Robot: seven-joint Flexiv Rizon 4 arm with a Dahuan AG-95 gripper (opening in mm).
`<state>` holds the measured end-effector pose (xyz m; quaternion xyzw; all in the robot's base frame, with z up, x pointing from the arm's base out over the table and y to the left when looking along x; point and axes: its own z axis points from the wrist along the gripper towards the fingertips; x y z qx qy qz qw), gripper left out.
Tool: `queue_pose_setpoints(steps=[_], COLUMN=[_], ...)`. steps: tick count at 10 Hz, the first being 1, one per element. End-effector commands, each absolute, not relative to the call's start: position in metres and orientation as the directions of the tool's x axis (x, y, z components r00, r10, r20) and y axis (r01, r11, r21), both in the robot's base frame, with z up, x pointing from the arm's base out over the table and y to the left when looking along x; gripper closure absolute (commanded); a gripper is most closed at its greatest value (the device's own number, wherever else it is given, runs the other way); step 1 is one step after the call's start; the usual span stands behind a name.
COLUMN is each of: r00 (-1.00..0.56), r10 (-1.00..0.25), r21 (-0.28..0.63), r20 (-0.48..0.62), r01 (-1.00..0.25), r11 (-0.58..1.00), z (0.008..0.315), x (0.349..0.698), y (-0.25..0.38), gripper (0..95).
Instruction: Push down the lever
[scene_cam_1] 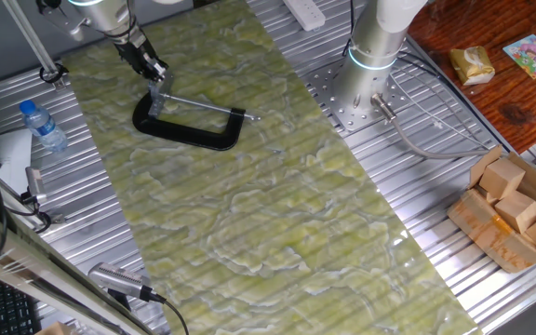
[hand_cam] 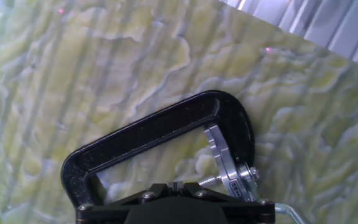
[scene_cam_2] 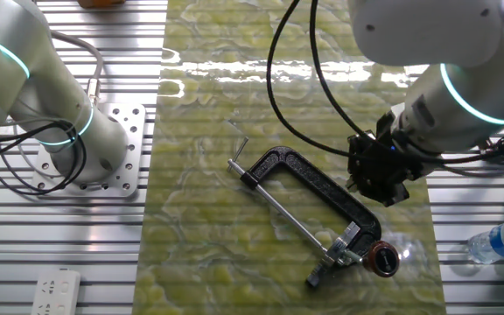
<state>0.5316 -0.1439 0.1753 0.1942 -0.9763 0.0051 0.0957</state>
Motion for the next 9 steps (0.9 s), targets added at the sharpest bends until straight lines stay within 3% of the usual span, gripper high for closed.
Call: queue_pose_setpoints(steps=[1,9], r00=[-0.873,-0.792], r10=[-0.447,-0.582], r21=[0.018,0.053], r20=[0.194,0.186], r01=[-0.453,-0.583], r11=[0.891,0.811], z=[0.175,0.146], x=[0.53,0.545], y=[-0.145,-0.226], gripper=[95.0,95.0])
